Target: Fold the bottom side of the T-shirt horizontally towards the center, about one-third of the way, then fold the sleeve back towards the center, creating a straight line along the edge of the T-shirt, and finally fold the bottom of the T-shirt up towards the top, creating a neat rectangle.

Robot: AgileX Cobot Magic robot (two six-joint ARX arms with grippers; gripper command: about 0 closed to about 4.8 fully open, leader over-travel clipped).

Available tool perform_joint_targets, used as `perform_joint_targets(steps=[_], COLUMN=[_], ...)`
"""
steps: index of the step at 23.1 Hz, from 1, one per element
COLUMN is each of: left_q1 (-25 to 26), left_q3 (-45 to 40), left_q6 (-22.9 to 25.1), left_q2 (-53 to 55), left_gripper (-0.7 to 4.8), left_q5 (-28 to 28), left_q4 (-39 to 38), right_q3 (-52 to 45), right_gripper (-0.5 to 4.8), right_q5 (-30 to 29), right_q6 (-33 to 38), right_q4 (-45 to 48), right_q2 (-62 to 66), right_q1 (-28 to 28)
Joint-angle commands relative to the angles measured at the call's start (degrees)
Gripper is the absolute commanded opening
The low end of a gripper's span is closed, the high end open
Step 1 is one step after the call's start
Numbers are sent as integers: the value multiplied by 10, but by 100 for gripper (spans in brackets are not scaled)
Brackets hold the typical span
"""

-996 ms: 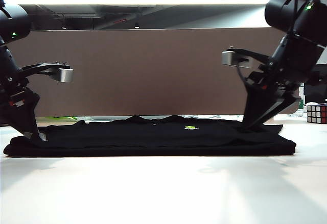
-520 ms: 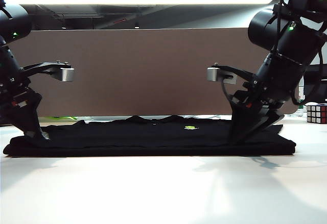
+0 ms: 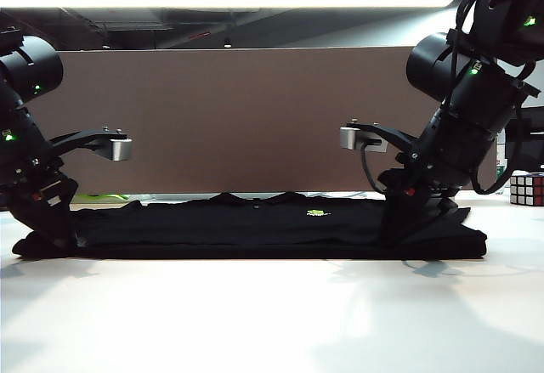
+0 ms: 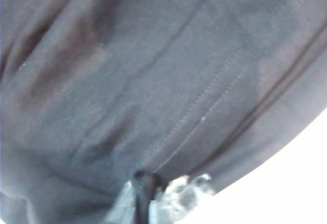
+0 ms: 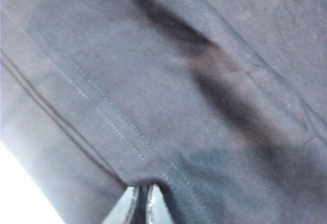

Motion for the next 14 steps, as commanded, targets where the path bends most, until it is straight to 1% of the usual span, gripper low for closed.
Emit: perform_joint_targets(steps=[1,3,4,5,6,12,14], left_q1=[0,0,0,0,0,0,0], left_q3=[-1,-1,-1,-1,0,1,1], left_q6=[-11,-26,-26,-26,-26,-26,-27], left_q2=[3,2,1,-1,-6,-57,-59], left_gripper=[-5,-5,-5,-5,-5,-5,-4], left_q5=[-5,-5,-5,-7,-7,-7,-7], left_q4=[-3,-5,-11,-12,-14,8,6], right_q3=[1,1,2,2,2,7,8], right_gripper=[39,39,38,9,-4,-4,-4], right_q5=[-3,-4,-4,-5,-5,-7,-7], right_q6=[10,10,10,10,10,12,12], right_q4=[-3,-5,-9,-11,-13,-15,-16], right_q2=[1,1,1,1,0,-3,-5], right_q1=[1,1,1,1,1,1,1])
